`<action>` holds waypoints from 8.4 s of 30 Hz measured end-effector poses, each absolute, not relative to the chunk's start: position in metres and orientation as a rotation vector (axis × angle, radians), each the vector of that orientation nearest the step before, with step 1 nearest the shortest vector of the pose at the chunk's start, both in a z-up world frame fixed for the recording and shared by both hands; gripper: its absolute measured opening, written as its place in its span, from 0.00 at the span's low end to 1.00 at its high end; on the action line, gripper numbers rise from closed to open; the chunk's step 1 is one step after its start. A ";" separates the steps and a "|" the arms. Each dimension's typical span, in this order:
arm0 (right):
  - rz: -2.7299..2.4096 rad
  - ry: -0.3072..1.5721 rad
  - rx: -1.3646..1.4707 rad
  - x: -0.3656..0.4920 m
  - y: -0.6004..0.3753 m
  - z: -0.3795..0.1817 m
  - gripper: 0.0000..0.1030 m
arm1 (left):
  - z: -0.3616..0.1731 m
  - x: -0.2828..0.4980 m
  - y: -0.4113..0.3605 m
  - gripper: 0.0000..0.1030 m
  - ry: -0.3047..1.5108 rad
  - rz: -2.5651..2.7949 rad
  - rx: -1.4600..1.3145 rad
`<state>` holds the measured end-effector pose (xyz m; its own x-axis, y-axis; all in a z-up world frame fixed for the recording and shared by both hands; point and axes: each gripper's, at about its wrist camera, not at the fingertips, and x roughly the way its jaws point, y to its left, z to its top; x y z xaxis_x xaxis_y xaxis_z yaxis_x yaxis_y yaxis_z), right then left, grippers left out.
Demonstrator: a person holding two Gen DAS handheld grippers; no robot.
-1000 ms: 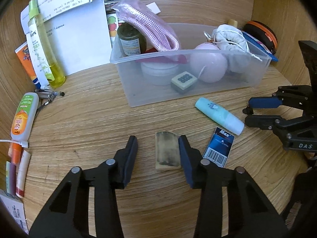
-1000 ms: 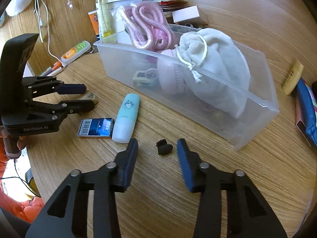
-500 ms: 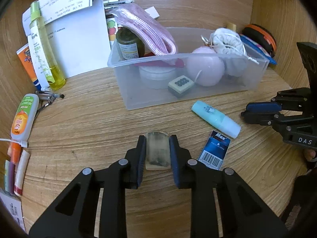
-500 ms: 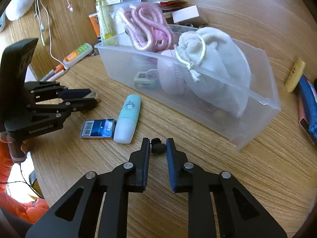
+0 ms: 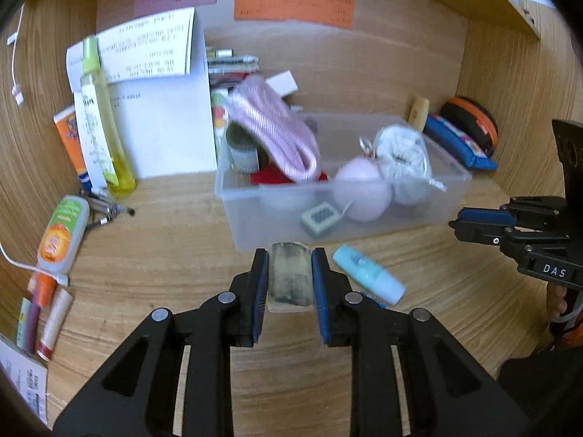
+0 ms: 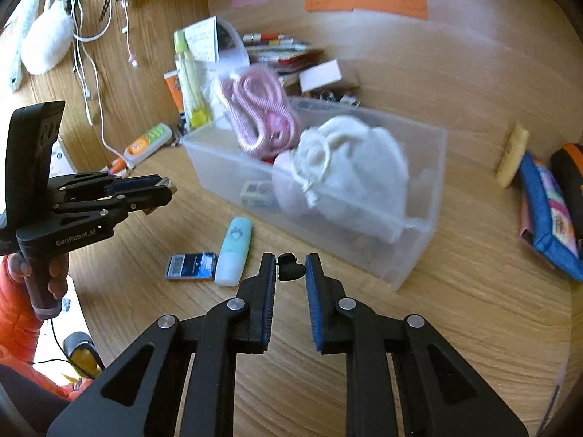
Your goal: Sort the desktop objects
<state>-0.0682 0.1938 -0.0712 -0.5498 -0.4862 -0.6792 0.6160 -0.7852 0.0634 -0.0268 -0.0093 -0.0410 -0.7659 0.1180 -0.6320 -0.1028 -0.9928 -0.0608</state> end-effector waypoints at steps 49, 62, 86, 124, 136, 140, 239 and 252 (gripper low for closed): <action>-2.436 0.262 0.895 -0.136 0.205 -0.047 0.27 | -0.021 -0.102 -0.018 0.33 0.015 2.901 -0.989; -2.519 0.248 0.788 -0.114 0.209 -0.028 0.69 | -0.005 -0.065 -0.010 0.68 0.050 2.930 -0.894; -2.454 0.253 0.861 -0.076 0.212 -0.045 0.81 | -0.076 -0.025 0.025 0.88 0.142 2.654 -1.179; -2.114 0.469 1.070 -0.097 0.109 -0.102 0.53 | -0.068 -0.010 -0.008 0.26 -0.041 2.755 -1.067; -2.128 0.472 1.083 -0.100 0.097 -0.112 0.22 | -0.062 -0.003 -0.027 0.26 -0.141 2.769 -1.006; -2.082 0.404 1.091 -0.098 0.096 -0.111 0.22 | -0.058 -0.004 -0.031 0.26 -0.175 2.763 -0.982; -2.591 0.463 0.722 -0.139 0.154 -0.014 0.77 | -0.007 -0.124 0.006 0.61 -0.104 2.756 -0.866; -2.609 0.421 0.722 -0.116 0.168 -0.010 0.93 | 0.004 -0.098 -0.001 0.80 -0.134 2.846 -0.853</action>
